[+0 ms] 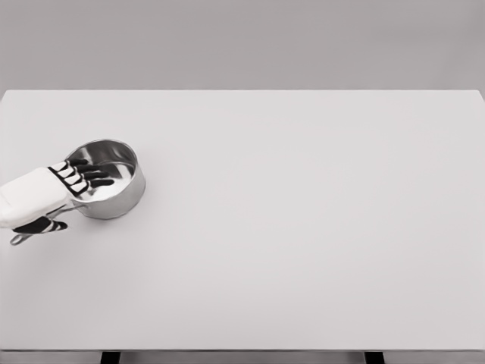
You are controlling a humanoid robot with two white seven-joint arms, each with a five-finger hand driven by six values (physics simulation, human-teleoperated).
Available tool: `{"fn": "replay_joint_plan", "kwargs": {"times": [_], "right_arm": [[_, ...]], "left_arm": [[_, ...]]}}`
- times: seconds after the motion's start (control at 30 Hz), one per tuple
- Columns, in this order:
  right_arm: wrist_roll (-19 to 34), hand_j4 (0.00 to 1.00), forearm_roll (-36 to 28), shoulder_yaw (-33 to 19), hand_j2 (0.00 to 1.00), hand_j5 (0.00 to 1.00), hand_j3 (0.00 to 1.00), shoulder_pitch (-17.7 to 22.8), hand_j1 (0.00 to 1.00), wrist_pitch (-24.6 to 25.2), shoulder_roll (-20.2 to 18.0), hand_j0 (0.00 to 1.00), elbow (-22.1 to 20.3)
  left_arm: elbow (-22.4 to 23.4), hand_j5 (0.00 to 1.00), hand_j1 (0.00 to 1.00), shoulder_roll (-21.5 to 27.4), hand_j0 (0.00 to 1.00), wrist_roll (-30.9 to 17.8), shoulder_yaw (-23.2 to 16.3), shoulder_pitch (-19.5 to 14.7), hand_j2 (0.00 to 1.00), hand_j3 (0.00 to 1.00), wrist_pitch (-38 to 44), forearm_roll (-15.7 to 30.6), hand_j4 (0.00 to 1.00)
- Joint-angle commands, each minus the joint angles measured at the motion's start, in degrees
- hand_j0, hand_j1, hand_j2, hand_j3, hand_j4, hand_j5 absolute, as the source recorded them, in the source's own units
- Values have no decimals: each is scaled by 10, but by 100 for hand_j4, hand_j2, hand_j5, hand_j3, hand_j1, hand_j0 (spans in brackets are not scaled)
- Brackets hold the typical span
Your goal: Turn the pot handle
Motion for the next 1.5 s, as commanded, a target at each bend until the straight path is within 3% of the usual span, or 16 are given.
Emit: {"fn": "replay_joint_plan", "kwargs": {"times": [0.0, 0.8, 1.47], "right_arm": [[0, 100, 0, 0, 100, 100, 100, 0, 100, 0, 0, 100, 0], [0, 100, 0, 0, 100, 100, 100, 0, 100, 0, 0, 100, 0], [0, 100, 0, 0, 100, 100, 100, 0, 100, 0, 0, 100, 0]], "left_arm": [[9, 100, 100, 1, 100, 0, 5, 0, 100, 100, 0, 3, 100], [72, 100, 100, 2, 100, 0, 48, 0, 100, 100, 0, 3, 100], [119, 100, 100, 1, 100, 0, 54, -21, 100, 100, 0, 3, 100]]}}
